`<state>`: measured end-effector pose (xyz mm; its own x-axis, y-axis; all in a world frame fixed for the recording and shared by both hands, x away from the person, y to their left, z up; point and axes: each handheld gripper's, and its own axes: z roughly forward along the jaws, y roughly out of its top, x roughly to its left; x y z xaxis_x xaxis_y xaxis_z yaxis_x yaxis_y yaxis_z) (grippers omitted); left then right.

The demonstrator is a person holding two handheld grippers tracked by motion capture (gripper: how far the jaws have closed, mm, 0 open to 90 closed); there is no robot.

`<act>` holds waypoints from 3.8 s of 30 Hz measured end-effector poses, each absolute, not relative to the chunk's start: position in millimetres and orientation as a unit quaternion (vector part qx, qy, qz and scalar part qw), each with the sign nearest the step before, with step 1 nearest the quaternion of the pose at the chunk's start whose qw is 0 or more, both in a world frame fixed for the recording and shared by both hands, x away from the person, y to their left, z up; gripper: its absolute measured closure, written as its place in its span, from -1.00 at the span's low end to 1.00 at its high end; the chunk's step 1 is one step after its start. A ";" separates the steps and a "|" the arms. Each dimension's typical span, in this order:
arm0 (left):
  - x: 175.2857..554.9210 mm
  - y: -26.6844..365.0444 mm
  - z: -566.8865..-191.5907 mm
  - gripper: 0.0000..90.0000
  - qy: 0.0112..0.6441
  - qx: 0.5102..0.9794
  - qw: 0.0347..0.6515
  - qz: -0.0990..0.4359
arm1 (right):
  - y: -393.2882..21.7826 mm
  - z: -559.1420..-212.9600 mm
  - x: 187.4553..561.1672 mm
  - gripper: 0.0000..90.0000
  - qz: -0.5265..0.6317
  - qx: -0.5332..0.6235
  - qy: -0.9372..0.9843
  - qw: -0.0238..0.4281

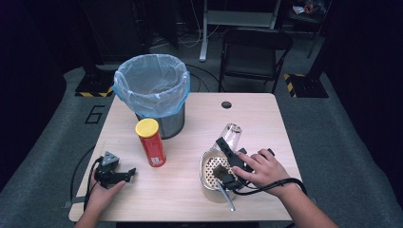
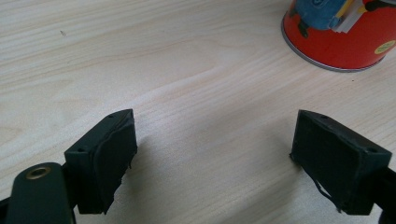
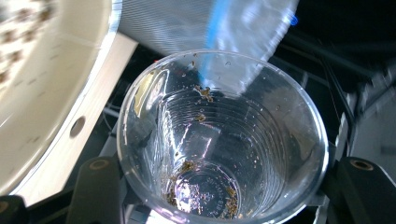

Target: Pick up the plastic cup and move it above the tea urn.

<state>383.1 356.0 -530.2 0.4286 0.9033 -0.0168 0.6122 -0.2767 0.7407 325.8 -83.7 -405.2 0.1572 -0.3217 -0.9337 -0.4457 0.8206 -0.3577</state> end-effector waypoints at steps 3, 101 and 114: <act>383.2 355.7 -530.6 -0.70 0.492 0.769 0.348 0.212 | -83.7 -403.7 324.7 -0.20 0.100 -0.240 0.658 0.707; 381.1 354.3 -529.4 -0.71 0.491 0.774 0.342 0.207 | 48.6 -252.9 546.9 -0.69 0.532 0.305 0.762 0.207; 370.6 360.4 -518.0 -0.65 0.501 0.762 0.369 0.180 | 0.8 -254.4 531.8 -0.54 0.526 0.309 0.762 0.218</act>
